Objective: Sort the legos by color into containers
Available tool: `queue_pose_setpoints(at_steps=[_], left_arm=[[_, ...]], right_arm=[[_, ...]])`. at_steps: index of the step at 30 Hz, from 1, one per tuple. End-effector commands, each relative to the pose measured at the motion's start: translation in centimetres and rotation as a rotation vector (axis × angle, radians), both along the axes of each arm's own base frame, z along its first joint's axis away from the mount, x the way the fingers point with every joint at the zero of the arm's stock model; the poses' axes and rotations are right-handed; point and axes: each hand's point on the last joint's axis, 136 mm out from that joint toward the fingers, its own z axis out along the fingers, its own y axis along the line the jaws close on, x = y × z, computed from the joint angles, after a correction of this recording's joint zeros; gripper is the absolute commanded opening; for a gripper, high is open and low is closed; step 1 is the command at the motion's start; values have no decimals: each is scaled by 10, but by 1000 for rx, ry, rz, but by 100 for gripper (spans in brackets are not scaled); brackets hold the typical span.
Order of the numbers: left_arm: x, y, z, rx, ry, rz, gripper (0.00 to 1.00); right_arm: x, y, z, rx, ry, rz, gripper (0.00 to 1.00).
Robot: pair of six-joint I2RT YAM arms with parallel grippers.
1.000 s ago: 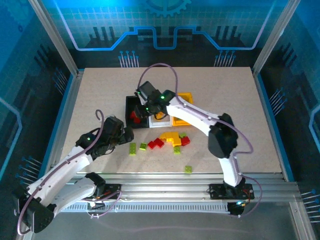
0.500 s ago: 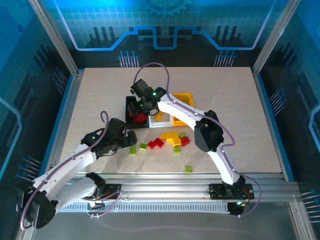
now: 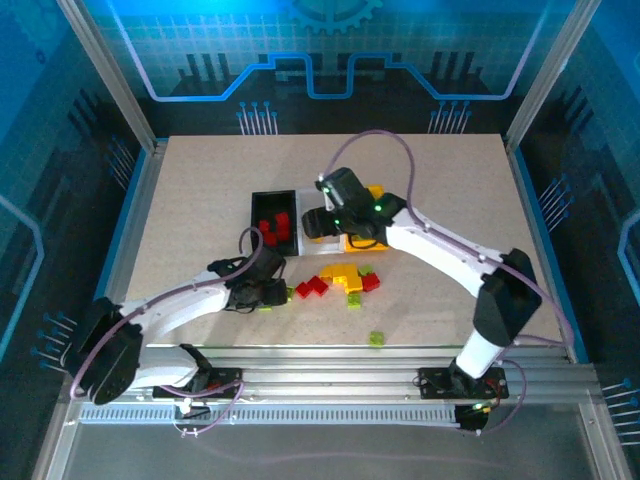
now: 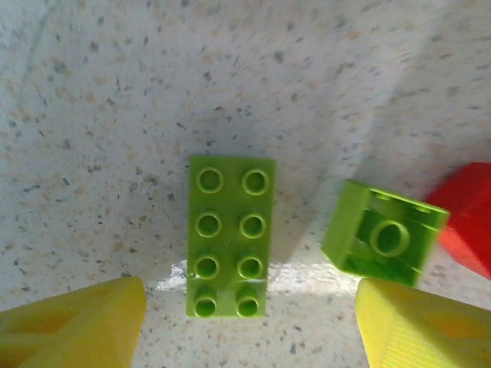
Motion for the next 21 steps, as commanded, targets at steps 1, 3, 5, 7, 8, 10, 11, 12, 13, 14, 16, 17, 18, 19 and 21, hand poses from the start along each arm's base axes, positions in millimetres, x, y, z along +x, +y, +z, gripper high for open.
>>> queue_pose_setpoints(at_steps=[1, 3, 5, 7, 8, 10, 11, 12, 13, 14, 16, 17, 18, 19, 21], left_arm=[[-2, 8, -13, 44, 11, 42, 72], [-3, 10, -17, 48, 14, 52, 72], [-3, 9, -22, 54, 26, 51, 71], [-2, 9, -31, 74, 46, 47, 67], [-2, 10, -35, 82, 57, 49, 65], [0, 8, -41, 89, 71, 48, 61], [1, 8, -44, 91, 74, 48, 58], [1, 8, -46, 94, 80, 50, 54], [1, 8, -47, 98, 85, 48, 49], [0, 8, -48, 98, 89, 48, 45], [0, 8, -47, 98, 89, 46, 40], [-1, 9, -46, 102, 89, 44, 38], [-2, 10, -44, 105, 88, 43, 35], [-2, 11, -42, 107, 83, 44, 33], [-2, 13, -35, 106, 73, 44, 31]], right_arm=[[1, -28, -5, 10, -1, -88, 69], [-2, -38, -4, 19, -4, -103, 69], [-3, -44, -2, 22, -11, -115, 69], [-3, -49, 0, 27, -17, -124, 68], [-3, -50, 1, 29, -19, -126, 68], [-3, -53, 2, 27, -26, -129, 68], [-3, -53, 3, 25, -29, -129, 68], [-3, -55, 3, 26, -29, -132, 68], [-3, -56, 5, 28, -33, -135, 68], [-3, -57, 5, 30, -33, -138, 68], [-3, -60, 6, 31, -34, -143, 68], [-3, -61, 5, 30, -33, -144, 68], [-3, -62, 5, 32, -32, -147, 68], [-3, -63, 4, 35, -28, -149, 68], [-3, -65, 4, 38, -27, -154, 68]])
